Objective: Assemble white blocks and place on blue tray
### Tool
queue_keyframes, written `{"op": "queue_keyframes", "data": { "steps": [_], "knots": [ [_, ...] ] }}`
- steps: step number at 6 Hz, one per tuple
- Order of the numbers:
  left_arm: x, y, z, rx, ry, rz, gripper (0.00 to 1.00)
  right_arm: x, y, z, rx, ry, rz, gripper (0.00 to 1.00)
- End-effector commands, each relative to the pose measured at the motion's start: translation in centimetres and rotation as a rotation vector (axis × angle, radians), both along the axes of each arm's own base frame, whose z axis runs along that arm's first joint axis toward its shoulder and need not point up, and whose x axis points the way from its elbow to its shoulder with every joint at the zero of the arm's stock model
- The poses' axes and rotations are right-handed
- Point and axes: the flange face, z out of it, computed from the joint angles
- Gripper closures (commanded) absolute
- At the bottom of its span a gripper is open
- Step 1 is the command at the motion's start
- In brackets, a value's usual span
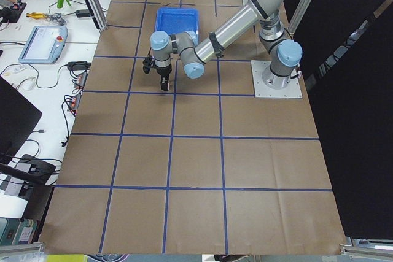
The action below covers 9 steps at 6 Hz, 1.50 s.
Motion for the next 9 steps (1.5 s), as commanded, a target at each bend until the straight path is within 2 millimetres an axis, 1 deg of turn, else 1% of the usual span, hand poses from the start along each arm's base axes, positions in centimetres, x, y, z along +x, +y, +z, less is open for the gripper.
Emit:
{"op": "queue_keyframes", "data": {
  "steps": [1, 2, 3, 4, 5, 6, 7, 8, 9],
  "knots": [
    [0.1, 0.0, -0.3, 0.005, 0.002, 0.001, 0.55, -1.7, -0.9, -6.5, -0.005, -0.093, 0.089, 0.00],
    [0.0, -0.2, -0.2, 0.002, 0.001, -0.001, 0.66, -1.5, -0.6, -8.6, 0.018, -0.113, 0.102, 0.00],
    [0.1, -0.4, 0.1, -0.004, -0.003, -0.008, 0.83, -0.8, 0.8, -10.8, 0.041, -0.134, 0.121, 0.00],
    [0.2, -0.5, 1.1, -0.018, -0.009, -0.011, 0.91, -0.7, 1.2, -12.1, 0.004, -0.116, 0.127, 0.00],
    [-1.7, -0.4, 2.6, -0.035, -0.010, -0.055, 0.92, -0.3, 2.0, -13.4, 0.001, -0.113, 0.129, 0.00],
    [-6.8, -0.3, 4.3, -0.052, -0.016, -0.215, 0.92, -0.2, 2.2, -14.1, -0.013, -0.103, 0.129, 0.00],
    [-12.8, 0.3, 5.4, -0.062, -0.021, -0.405, 0.92, -0.1, 2.4, -14.3, -0.006, -0.107, 0.126, 0.00],
    [-18.9, 1.3, 6.5, -0.078, -0.029, -0.665, 0.92, -0.1, 2.4, -14.3, -0.006, -0.106, 0.128, 0.05],
    [-23.9, 2.6, 6.8, -0.088, -0.011, -0.851, 0.92, -0.2, 2.1, -13.9, -0.020, -0.111, 0.129, 0.26]
  ]
}}
